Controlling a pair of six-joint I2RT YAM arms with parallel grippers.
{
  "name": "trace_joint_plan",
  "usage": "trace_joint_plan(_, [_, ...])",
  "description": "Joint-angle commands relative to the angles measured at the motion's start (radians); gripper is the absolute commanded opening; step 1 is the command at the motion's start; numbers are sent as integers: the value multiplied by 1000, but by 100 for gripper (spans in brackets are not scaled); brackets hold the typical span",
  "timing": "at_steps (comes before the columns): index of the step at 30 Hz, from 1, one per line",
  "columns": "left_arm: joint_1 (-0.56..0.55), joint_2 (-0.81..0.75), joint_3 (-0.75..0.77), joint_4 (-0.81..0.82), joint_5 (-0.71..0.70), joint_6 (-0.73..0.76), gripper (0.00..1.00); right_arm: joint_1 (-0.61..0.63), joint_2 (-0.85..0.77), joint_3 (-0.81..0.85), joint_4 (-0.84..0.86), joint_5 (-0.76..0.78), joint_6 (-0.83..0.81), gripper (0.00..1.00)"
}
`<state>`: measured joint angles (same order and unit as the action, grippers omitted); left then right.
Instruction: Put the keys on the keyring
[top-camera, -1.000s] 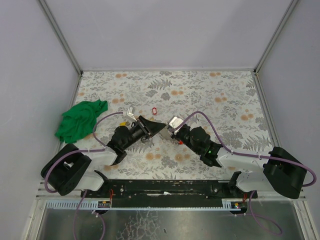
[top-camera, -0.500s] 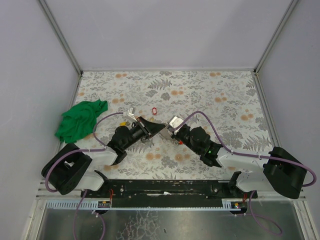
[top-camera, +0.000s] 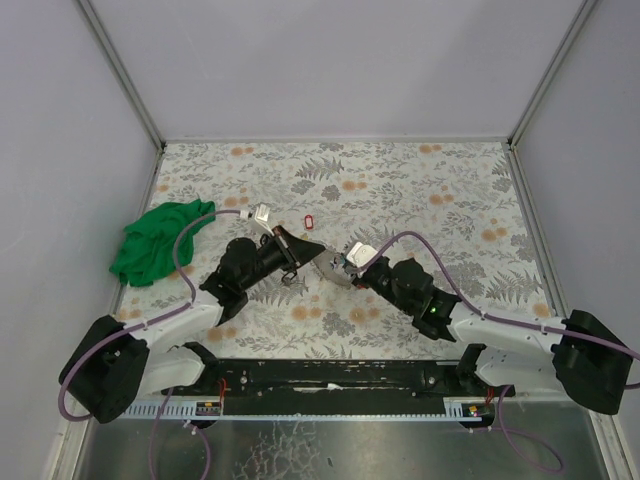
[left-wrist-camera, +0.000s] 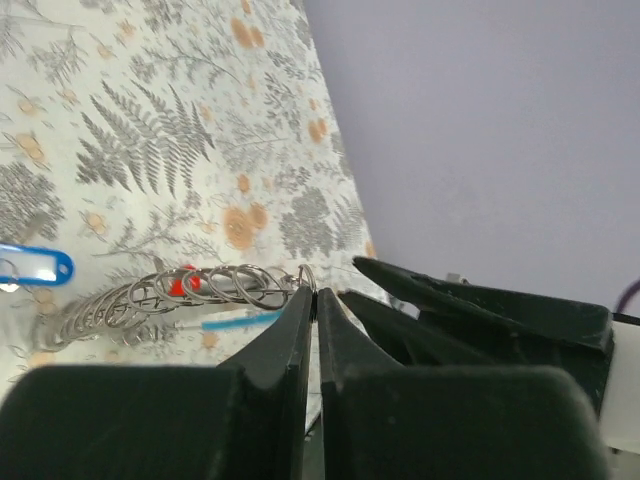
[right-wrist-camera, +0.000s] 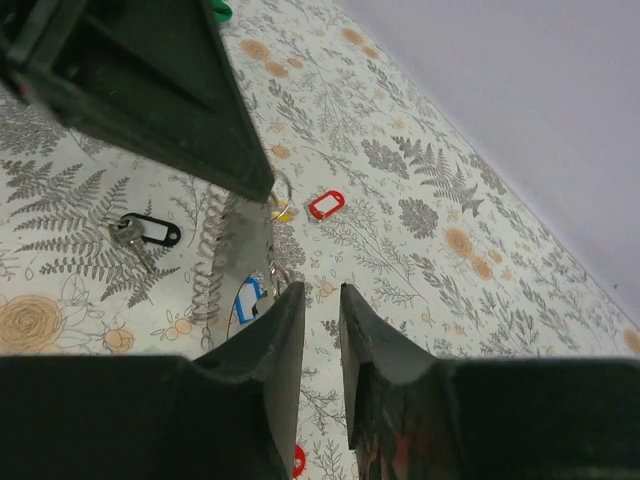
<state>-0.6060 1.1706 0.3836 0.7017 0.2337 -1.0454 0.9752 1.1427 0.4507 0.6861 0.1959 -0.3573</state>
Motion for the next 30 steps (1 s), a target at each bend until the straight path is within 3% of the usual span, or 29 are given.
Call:
trace_joint_plan(1, [14,-55,127,-282,37,248,0,9,-79,29,-107,-88,-28,31])
trace_joint_plan(5, [18,-57,183,-360,80,396,0,9,-117,76,-219,-101,-23,44])
trace_joint_plan(11, [21,-50,170,-254,149,527,0,-3,-103,160,-320,-140,25,52])
trace_joint_plan(18, [29,-44,27,102,219,605,0,-262,-74,223,-376,-633,165,47])
trace_joint_plan(24, [36,-11,-36,325,293,662,0,-354,-5,276,-339,-879,209,43])
trace_joint_plan(30, [37,30,-67,449,342,713,0,-378,57,314,-340,-1014,167,41])
